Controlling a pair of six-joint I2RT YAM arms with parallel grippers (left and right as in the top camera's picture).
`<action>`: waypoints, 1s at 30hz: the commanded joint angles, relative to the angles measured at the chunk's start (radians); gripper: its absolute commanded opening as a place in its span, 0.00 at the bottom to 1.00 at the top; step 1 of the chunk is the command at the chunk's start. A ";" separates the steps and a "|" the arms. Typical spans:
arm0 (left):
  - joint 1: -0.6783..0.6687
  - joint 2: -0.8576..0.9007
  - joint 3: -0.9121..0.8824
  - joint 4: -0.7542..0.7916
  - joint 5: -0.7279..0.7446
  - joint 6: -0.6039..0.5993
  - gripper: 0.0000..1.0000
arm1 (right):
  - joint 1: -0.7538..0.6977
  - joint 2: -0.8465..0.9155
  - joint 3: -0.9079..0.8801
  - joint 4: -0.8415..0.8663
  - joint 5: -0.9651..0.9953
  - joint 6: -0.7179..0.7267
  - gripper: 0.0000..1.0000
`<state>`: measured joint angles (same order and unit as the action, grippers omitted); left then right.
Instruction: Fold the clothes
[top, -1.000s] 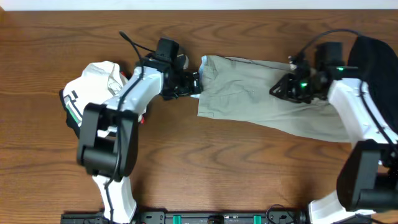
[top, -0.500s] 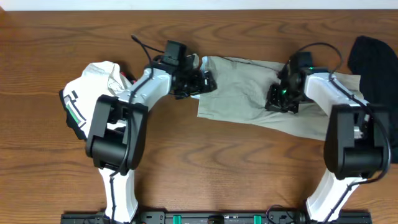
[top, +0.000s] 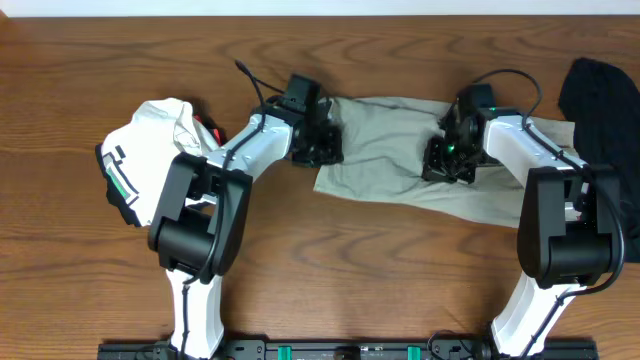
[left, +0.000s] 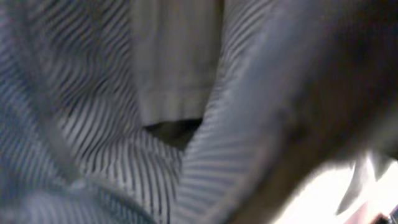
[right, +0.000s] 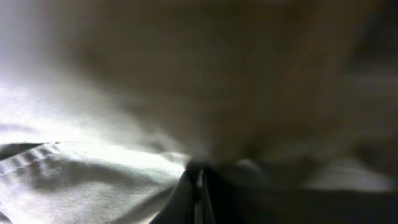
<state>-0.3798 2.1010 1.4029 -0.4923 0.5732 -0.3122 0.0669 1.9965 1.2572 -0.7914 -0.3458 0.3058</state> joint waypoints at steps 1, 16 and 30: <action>0.038 -0.071 0.012 -0.102 -0.031 0.084 0.06 | -0.028 -0.008 -0.009 -0.034 0.021 -0.023 0.05; 0.066 -0.428 0.210 -0.487 -0.227 0.282 0.06 | -0.003 -0.107 -0.035 0.029 -0.139 -0.048 0.01; -0.168 -0.430 0.391 -0.494 -0.236 0.209 0.06 | 0.222 0.013 -0.075 0.210 -0.100 0.180 0.01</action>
<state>-0.5159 1.6821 1.7023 -0.9905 0.3405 -0.0814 0.2787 1.9717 1.1912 -0.5983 -0.4290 0.4194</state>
